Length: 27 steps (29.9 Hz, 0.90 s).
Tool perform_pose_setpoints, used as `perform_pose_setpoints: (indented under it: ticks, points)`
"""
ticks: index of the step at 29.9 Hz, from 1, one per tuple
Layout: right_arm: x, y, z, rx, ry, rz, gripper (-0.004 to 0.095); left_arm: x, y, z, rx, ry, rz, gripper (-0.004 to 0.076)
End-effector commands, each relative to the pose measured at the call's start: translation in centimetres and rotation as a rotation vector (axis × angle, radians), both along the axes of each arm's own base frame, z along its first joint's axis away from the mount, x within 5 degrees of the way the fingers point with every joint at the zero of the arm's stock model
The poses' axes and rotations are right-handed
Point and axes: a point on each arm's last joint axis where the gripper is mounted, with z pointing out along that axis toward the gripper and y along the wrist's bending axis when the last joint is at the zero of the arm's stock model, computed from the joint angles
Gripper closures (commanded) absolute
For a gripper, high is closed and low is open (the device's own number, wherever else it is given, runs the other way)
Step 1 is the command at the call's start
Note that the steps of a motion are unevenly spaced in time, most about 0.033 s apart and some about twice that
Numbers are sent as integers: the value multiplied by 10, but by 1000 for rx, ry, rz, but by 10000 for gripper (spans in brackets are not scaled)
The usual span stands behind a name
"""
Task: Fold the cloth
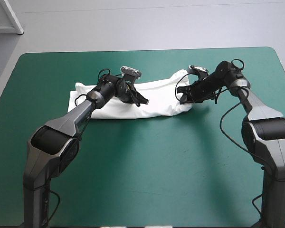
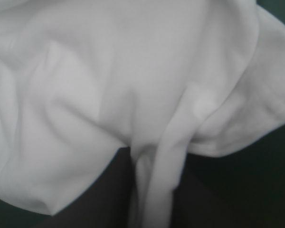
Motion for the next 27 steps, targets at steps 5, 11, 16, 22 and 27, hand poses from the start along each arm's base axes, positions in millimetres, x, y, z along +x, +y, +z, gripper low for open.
perform_pose_setpoints:
  ticks: [5, 11, 16, 22, 27]
  points:
    - [-7, 2, 49, 53, -114, -5, 925, -8, 2, 20, 50, -5, -18, 705]
    - [-11, 6, 88, 126, -213, -23, 925, -8, 1, 20, 45, 0, -17, 705]
    - [-14, 22, 124, 184, -287, 30, 925, -9, 2, 20, 51, 11, -17, 704]
    - [-23, 53, 156, 222, -375, 90, 925, -11, 3, 26, 44, 6, -11, 705]
    - [-30, 71, 159, 220, -392, 132, 924, -13, 14, 52, 14, -44, 9, 705]
